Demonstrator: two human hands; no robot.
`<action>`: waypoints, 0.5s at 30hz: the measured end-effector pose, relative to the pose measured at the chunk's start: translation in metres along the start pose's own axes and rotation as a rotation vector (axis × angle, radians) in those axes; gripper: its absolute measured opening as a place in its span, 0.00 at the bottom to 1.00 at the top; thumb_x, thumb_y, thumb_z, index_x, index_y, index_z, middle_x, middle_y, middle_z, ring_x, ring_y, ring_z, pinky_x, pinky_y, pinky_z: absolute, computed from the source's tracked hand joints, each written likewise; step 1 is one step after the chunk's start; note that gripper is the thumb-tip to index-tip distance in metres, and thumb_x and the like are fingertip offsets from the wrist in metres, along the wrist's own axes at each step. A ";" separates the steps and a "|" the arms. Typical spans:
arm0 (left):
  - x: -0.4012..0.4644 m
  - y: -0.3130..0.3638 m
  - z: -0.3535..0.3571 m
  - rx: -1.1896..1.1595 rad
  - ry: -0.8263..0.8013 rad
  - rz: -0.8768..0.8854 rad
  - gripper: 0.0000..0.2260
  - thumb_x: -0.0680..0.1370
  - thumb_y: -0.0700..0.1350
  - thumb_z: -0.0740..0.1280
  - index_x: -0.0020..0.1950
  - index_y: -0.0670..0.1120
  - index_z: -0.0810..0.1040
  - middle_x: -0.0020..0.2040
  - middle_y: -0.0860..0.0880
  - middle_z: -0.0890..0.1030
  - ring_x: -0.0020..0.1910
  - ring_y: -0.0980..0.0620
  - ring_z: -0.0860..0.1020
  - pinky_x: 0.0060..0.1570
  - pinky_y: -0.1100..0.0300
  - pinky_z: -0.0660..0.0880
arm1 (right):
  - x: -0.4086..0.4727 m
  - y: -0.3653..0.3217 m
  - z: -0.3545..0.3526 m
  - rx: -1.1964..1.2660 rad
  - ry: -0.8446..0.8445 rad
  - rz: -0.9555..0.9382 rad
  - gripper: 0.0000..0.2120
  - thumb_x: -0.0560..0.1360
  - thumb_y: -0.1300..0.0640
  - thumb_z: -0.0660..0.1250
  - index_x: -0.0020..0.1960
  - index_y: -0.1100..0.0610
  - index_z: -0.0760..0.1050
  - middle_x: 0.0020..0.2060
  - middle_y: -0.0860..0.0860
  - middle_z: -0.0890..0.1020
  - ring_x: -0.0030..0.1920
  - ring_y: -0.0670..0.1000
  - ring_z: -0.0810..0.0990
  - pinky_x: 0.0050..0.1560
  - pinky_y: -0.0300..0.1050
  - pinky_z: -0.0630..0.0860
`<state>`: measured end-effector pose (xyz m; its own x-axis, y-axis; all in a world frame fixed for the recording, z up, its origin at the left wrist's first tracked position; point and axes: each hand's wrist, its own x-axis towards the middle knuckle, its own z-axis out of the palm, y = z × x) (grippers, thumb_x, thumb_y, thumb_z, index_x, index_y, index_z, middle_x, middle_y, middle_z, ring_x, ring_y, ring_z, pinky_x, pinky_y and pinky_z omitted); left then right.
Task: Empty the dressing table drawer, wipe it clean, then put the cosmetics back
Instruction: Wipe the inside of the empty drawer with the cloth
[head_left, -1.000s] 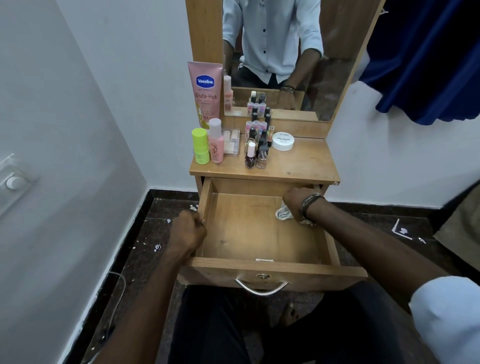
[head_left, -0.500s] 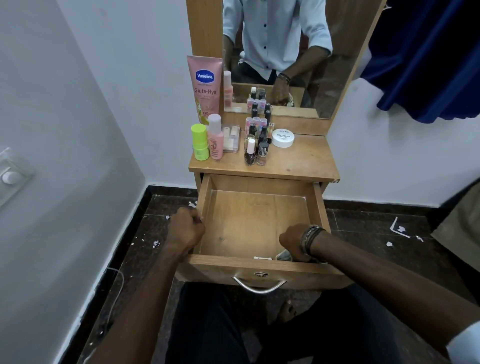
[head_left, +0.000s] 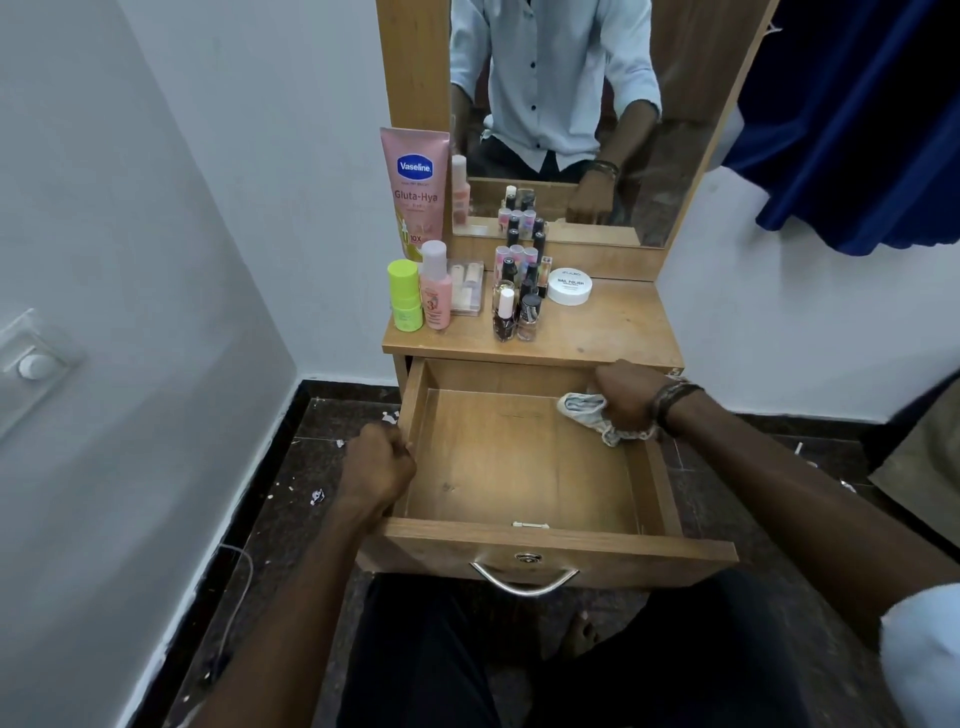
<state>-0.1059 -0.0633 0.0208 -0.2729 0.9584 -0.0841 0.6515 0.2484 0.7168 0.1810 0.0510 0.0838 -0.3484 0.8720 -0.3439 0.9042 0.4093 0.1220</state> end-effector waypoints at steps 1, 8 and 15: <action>0.001 -0.001 0.000 -0.005 0.000 -0.002 0.11 0.78 0.37 0.66 0.37 0.35 0.79 0.37 0.37 0.82 0.40 0.38 0.81 0.43 0.52 0.78 | -0.006 0.006 0.001 -0.003 0.053 -0.023 0.08 0.70 0.61 0.70 0.37 0.52 0.72 0.39 0.55 0.81 0.37 0.56 0.78 0.40 0.48 0.79; 0.003 -0.004 0.002 0.010 0.009 0.011 0.10 0.78 0.37 0.67 0.36 0.37 0.80 0.36 0.39 0.82 0.37 0.41 0.81 0.42 0.52 0.79 | -0.063 0.014 0.005 -0.295 0.273 -0.188 0.14 0.77 0.59 0.63 0.61 0.54 0.77 0.60 0.49 0.80 0.55 0.52 0.80 0.42 0.43 0.73; 0.000 -0.002 0.000 -0.016 -0.012 0.014 0.13 0.78 0.35 0.66 0.32 0.38 0.76 0.32 0.41 0.79 0.33 0.43 0.77 0.40 0.53 0.76 | -0.075 0.020 0.041 -0.067 0.151 -0.176 0.16 0.76 0.62 0.64 0.64 0.62 0.71 0.62 0.56 0.77 0.55 0.55 0.80 0.45 0.43 0.73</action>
<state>-0.1073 -0.0636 0.0188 -0.2554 0.9633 -0.0824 0.6438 0.2330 0.7288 0.2350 -0.0172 0.0742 -0.5365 0.8139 -0.2229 0.8098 0.5709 0.1356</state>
